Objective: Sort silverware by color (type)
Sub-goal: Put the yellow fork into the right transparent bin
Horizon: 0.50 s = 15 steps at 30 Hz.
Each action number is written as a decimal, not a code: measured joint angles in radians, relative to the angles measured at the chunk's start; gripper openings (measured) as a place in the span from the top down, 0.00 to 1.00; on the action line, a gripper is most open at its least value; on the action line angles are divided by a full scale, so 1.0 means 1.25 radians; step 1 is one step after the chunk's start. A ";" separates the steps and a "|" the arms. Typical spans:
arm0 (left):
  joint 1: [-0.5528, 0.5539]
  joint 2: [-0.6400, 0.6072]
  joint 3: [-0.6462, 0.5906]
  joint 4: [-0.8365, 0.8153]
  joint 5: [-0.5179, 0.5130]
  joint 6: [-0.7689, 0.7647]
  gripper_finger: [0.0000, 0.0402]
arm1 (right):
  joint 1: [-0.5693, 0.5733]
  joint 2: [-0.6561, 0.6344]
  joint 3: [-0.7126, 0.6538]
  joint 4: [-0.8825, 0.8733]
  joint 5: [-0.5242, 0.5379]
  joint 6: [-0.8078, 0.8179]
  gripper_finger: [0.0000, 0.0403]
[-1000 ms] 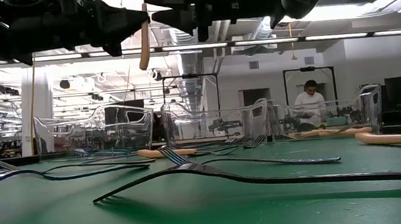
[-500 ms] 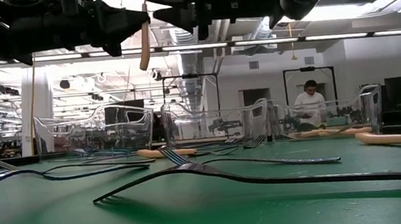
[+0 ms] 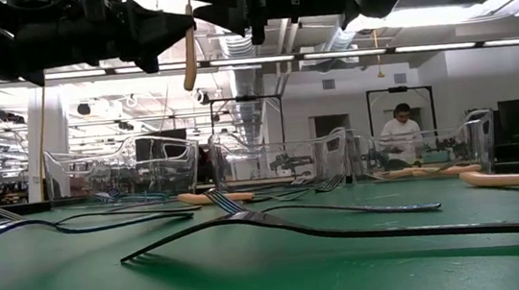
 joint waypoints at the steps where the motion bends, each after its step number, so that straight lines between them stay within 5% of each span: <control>1: 0.000 0.000 0.000 0.000 0.000 0.000 0.94 | 0.000 0.000 0.000 -0.001 0.000 0.000 0.39; 15: 0.000 0.000 0.000 0.005 0.000 0.001 0.94 | -0.002 0.000 0.000 0.000 0.000 0.007 0.53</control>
